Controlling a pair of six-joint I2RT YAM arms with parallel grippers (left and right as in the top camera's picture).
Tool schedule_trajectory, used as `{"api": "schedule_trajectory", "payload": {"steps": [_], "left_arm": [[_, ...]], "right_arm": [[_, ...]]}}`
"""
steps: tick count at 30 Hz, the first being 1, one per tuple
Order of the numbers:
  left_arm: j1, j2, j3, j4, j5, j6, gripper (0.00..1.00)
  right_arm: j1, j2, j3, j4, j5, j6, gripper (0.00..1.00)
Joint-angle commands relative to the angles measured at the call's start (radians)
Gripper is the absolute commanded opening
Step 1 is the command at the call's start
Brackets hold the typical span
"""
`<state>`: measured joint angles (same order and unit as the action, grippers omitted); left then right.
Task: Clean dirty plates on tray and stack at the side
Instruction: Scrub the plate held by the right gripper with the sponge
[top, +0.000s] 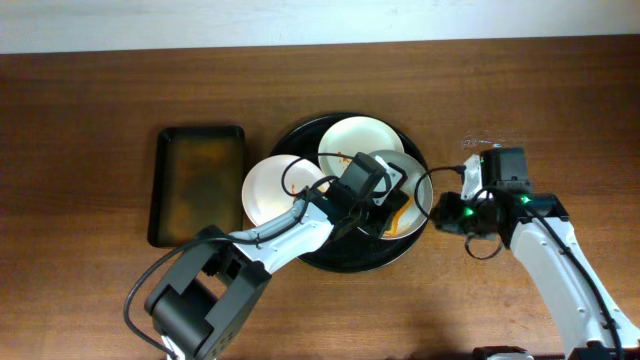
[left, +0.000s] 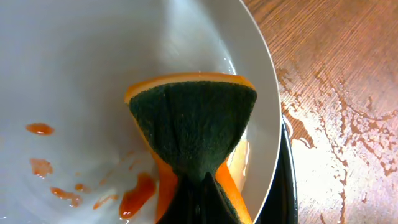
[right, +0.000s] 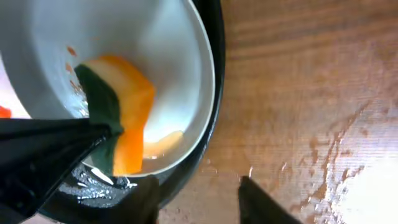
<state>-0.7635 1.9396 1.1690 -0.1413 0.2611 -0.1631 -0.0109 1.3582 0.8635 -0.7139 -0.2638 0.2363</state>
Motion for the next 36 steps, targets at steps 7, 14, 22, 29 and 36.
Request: {"api": "schedule_trajectory", "payload": {"steps": [7, 14, 22, 29, 36], "left_arm": [[0.000, 0.009, 0.014, -0.020, -0.015, -0.009, 0.00], [0.000, 0.009, 0.014, -0.021, -0.015, -0.009, 0.00], [0.001, 0.009, 0.014, -0.016, -0.023, -0.009, 0.00], [0.080, 0.009, 0.015, -0.003, -0.023, -0.009, 0.00], [0.160, 0.009, 0.016, 0.036, -0.014, -0.069, 0.00]], "right_arm": [[0.000, 0.179, 0.019, 0.338, 0.066, 0.003, 0.33], [0.000, 0.326, 0.020, 0.364, 0.029, 0.004, 0.37], [0.000, 0.333, 0.016, 0.298, 0.029, 0.004, 0.04], [0.000, 0.333, 0.016, 0.284, 0.033, 0.004, 0.04], [0.000, 0.333, 0.016, 0.282, 0.032, 0.004, 0.04]]}}
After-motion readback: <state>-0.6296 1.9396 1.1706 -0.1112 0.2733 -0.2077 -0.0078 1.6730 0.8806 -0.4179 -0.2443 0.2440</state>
